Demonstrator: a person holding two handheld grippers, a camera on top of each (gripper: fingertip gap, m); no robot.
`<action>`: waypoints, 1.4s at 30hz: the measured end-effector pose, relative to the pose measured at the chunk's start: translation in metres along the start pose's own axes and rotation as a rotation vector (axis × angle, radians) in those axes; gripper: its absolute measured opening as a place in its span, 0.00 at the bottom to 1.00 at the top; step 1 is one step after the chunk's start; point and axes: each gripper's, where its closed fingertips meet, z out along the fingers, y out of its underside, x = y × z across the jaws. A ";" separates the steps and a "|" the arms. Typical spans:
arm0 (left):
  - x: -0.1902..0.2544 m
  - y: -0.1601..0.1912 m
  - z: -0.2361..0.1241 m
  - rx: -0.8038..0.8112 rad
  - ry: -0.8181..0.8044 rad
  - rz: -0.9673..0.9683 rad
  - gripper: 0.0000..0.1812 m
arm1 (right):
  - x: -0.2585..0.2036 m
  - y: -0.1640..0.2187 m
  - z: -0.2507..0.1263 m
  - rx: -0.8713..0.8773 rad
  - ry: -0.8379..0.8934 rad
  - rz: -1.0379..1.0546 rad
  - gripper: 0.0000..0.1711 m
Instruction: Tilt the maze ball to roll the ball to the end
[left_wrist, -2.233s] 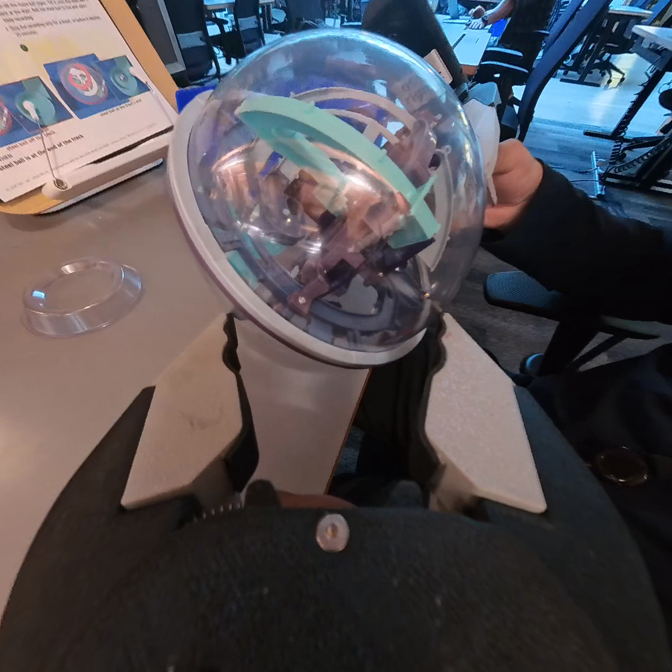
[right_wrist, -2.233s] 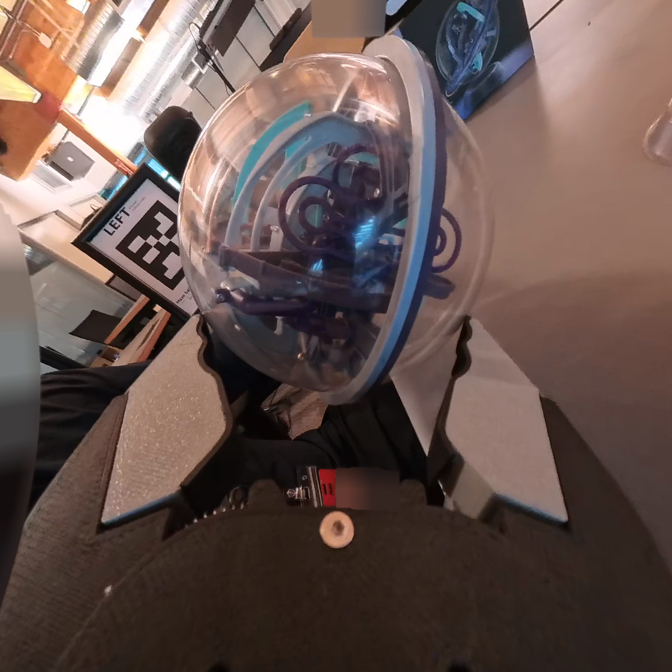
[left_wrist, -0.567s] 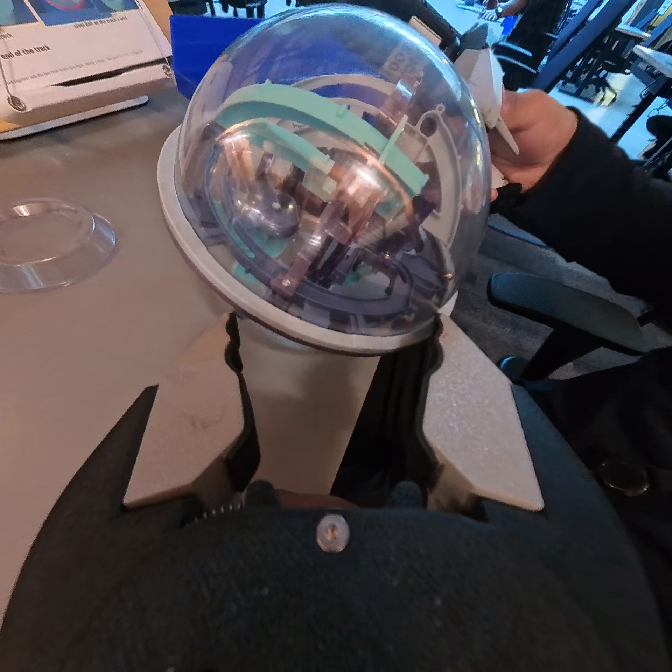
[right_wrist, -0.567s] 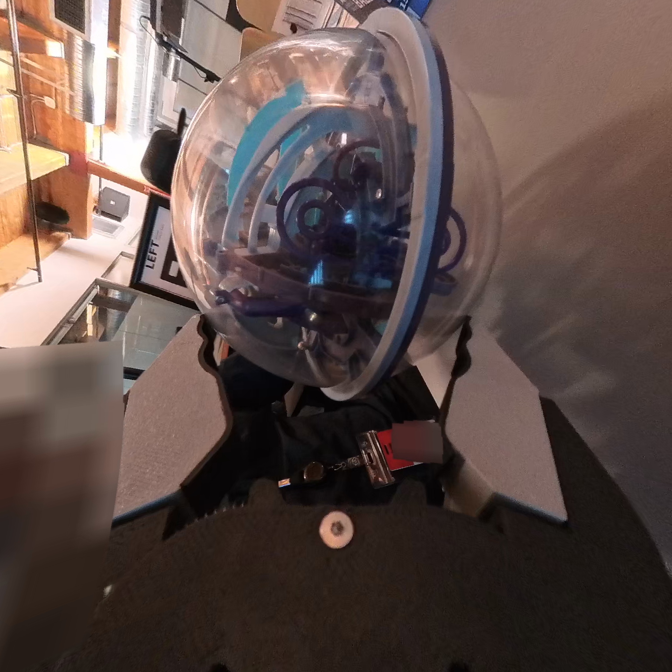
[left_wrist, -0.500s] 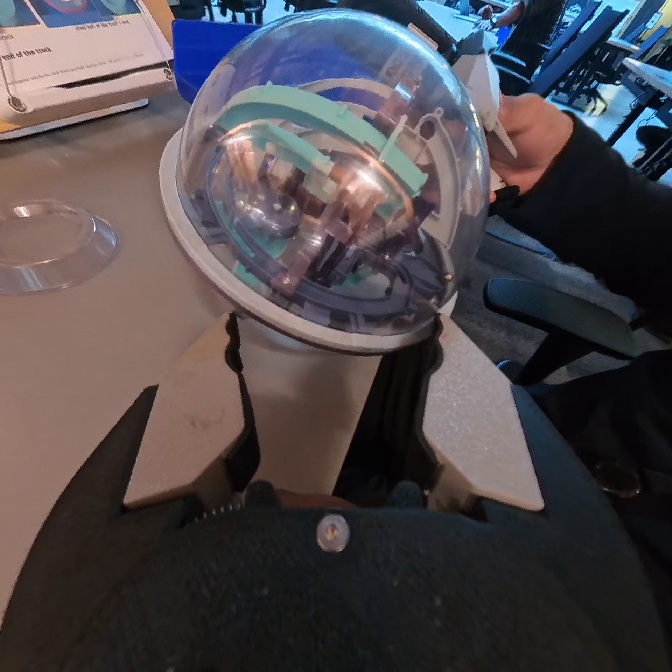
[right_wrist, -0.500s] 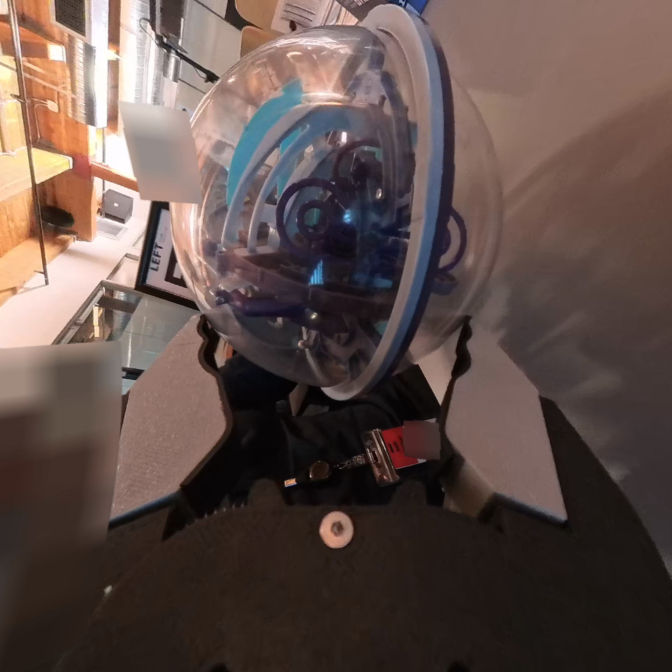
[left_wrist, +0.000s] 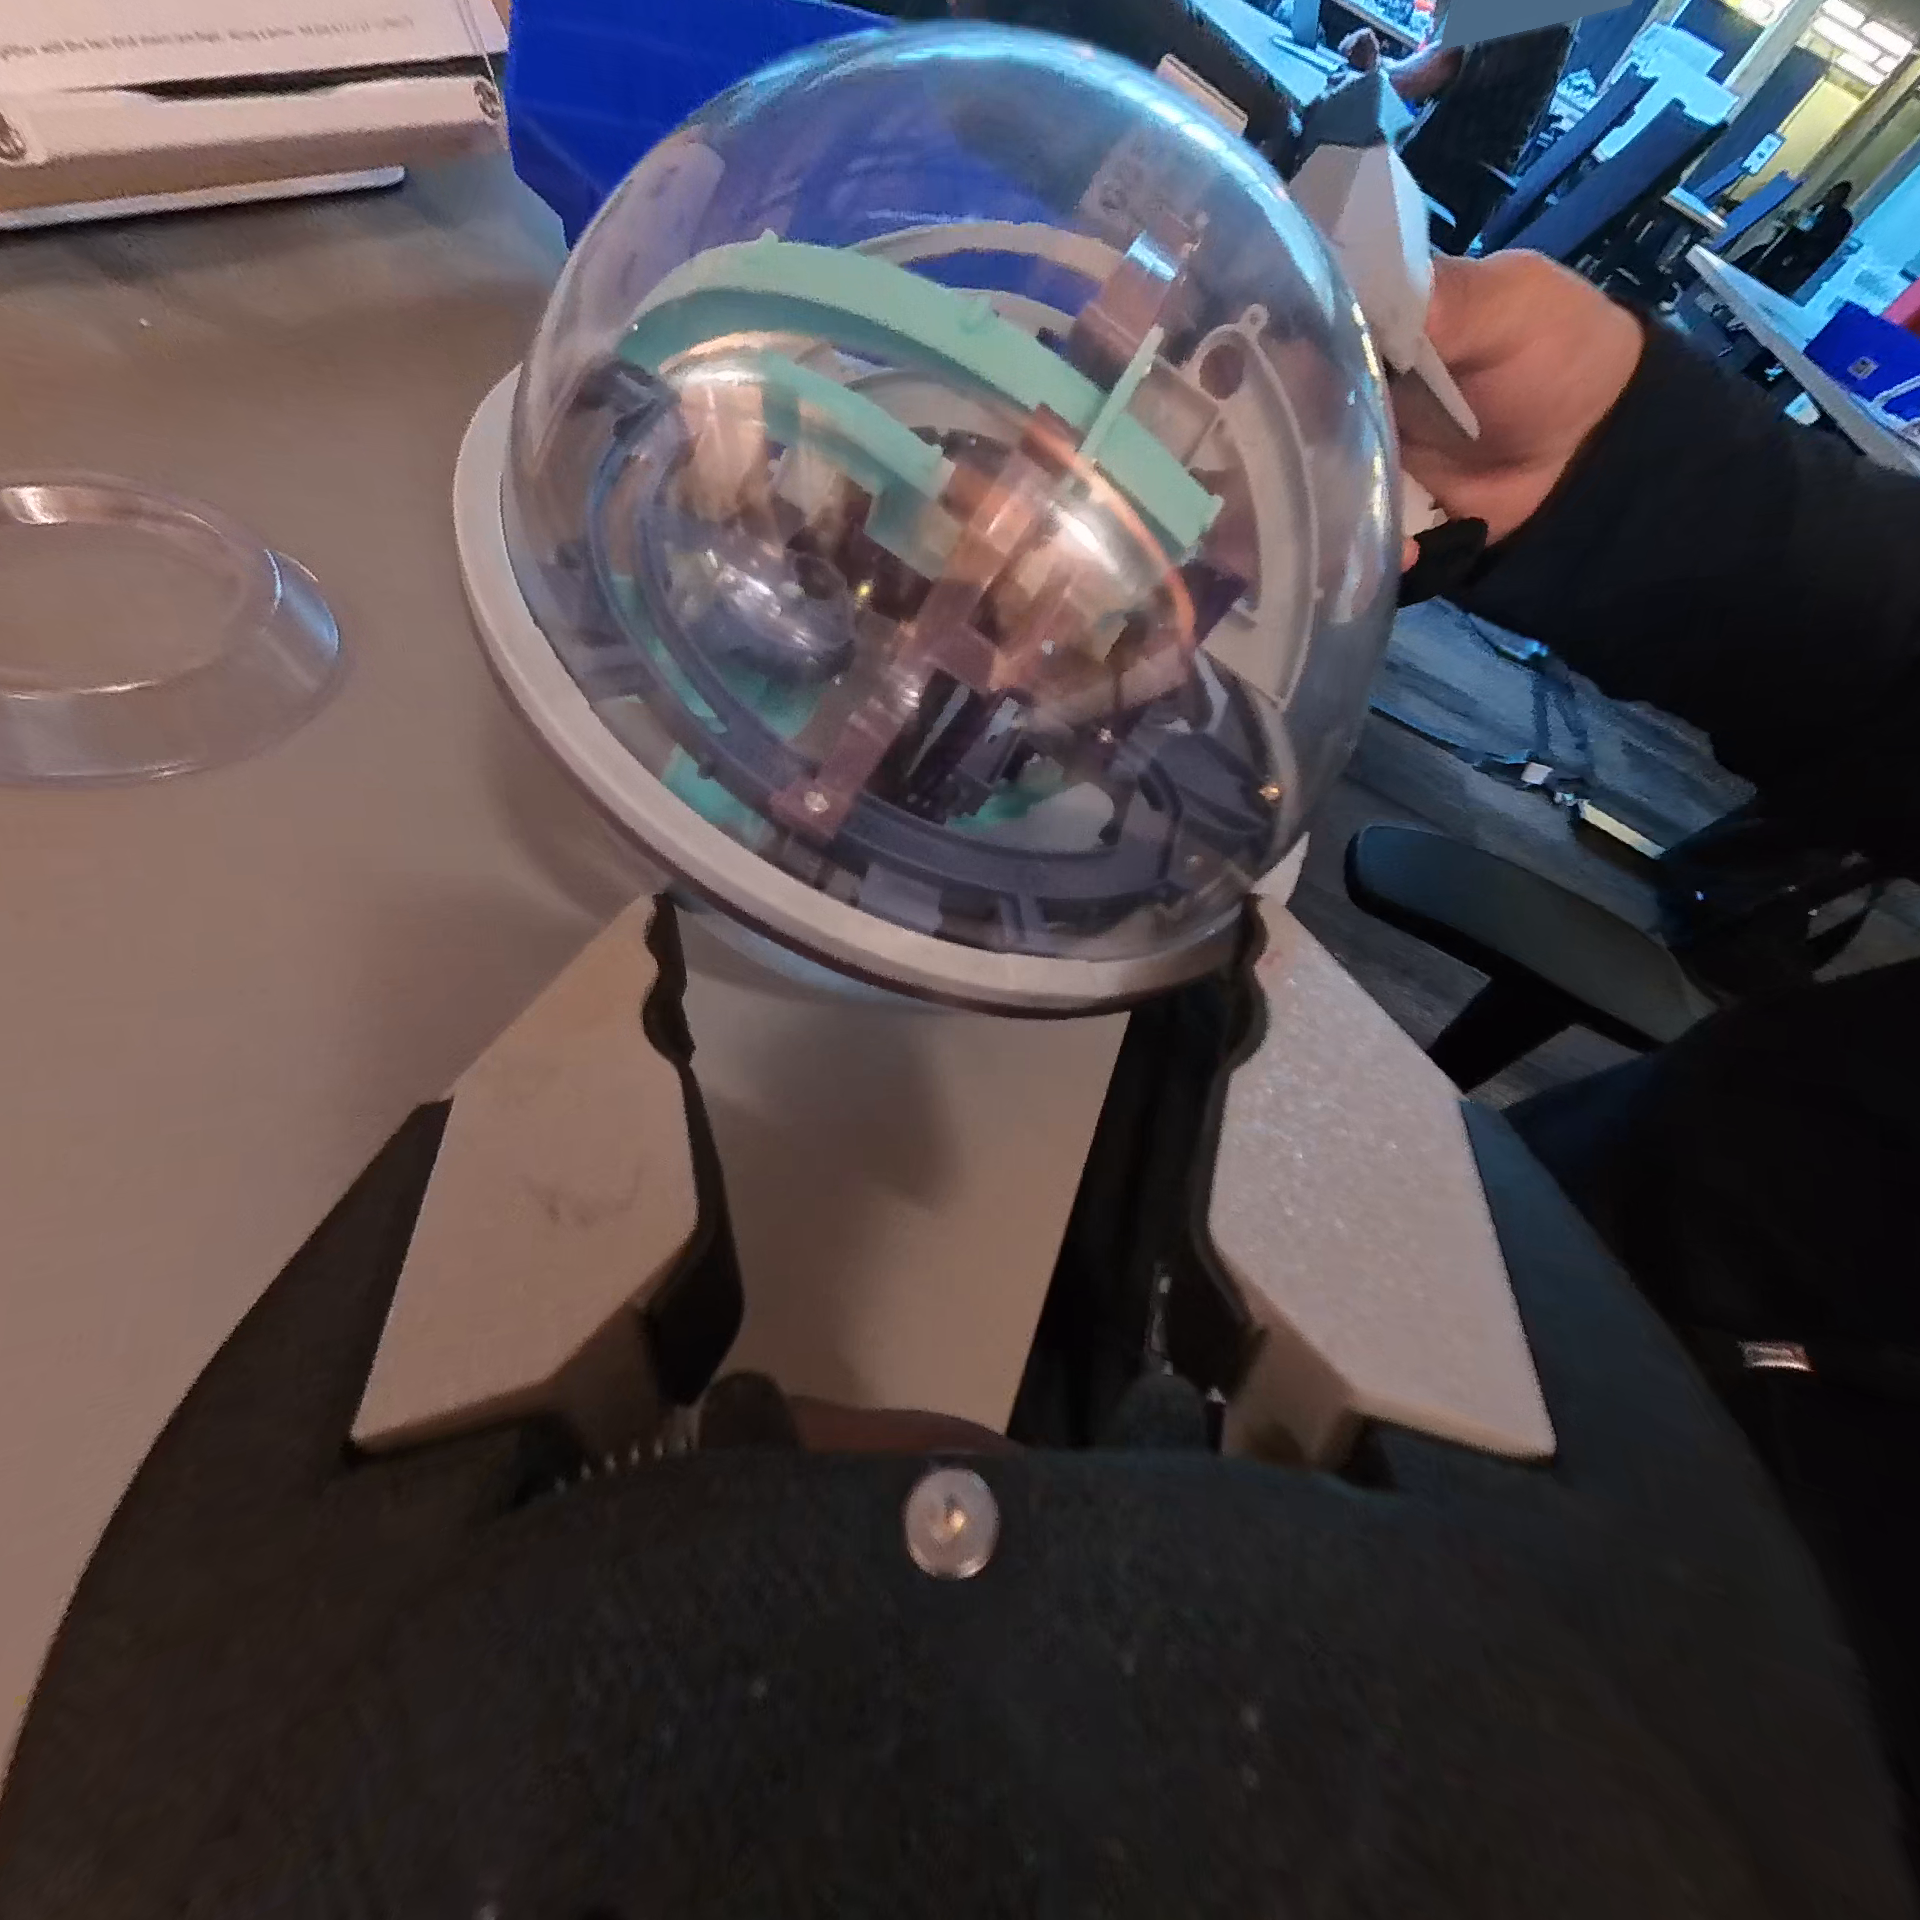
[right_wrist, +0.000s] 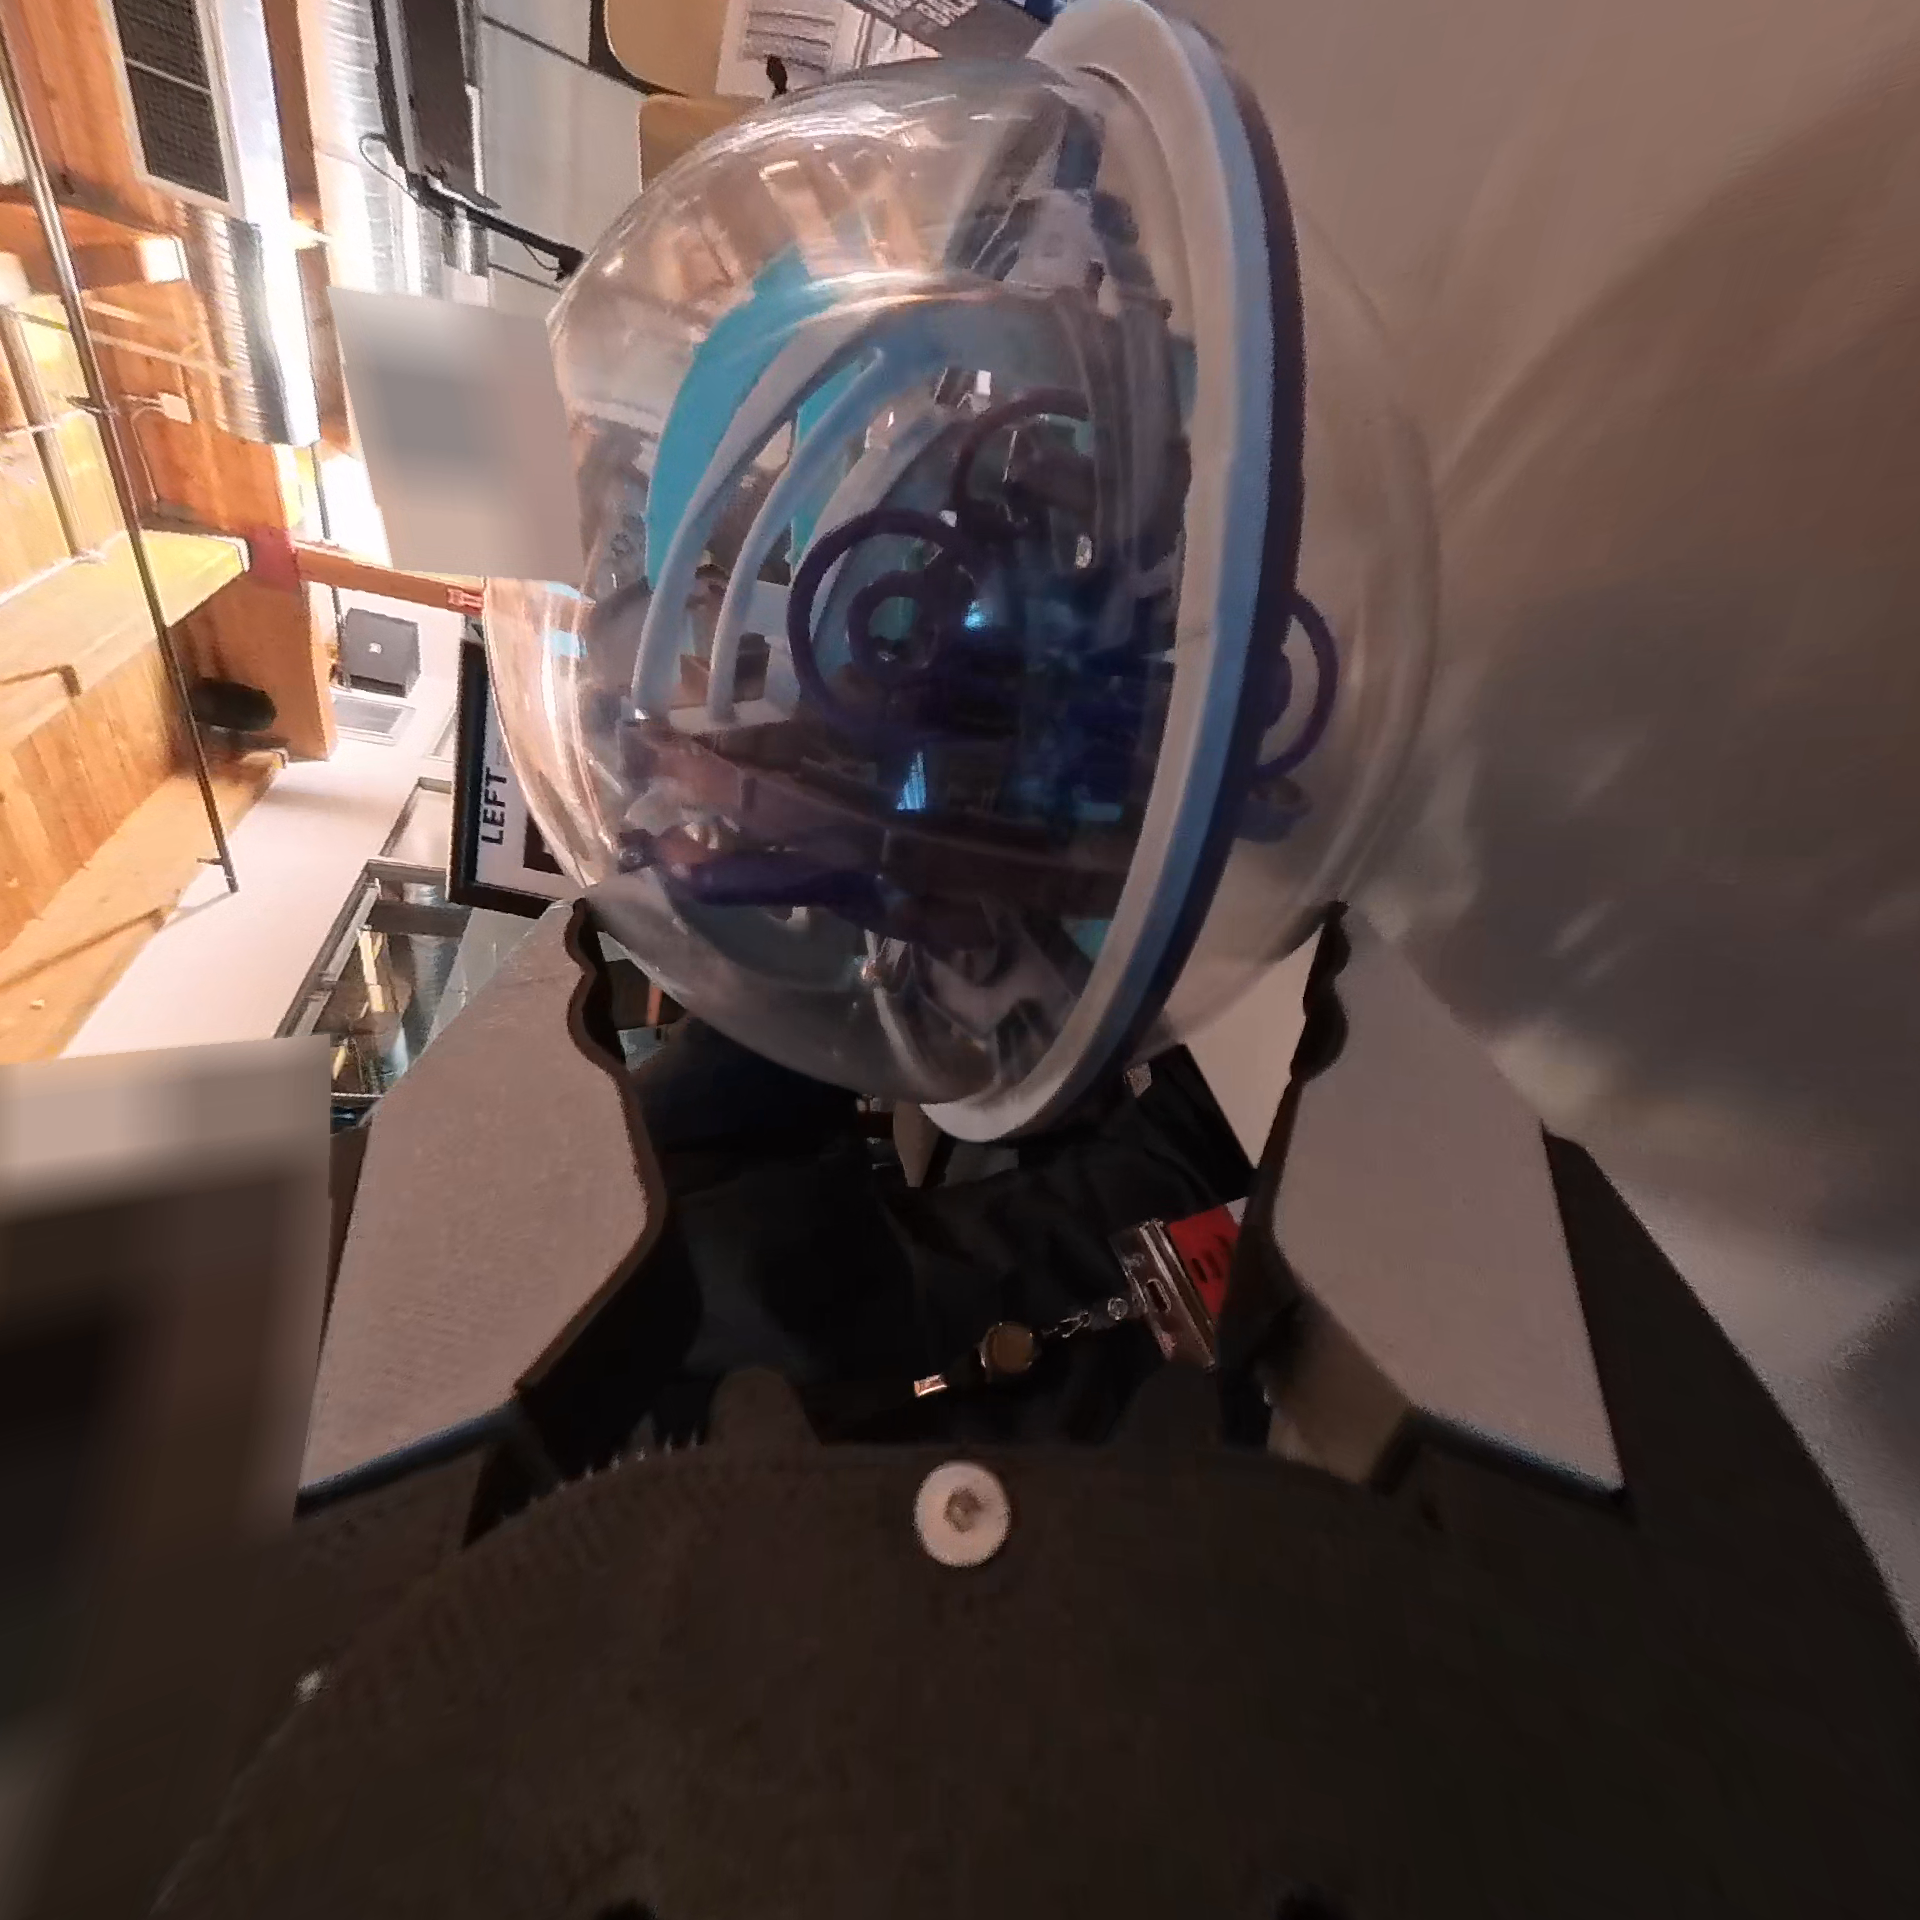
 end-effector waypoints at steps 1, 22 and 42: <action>-0.001 0.000 0.001 -0.008 0.003 -0.004 0.57 | 0.000 -0.001 0.000 -0.005 0.004 0.005 0.76; -0.010 0.026 0.020 0.009 -0.024 0.049 0.58 | 0.032 0.007 0.002 0.057 0.020 -0.060 0.76; -0.010 0.016 0.023 0.054 0.022 0.044 0.53 | 0.039 -0.003 -0.019 0.036 0.197 -0.193 0.79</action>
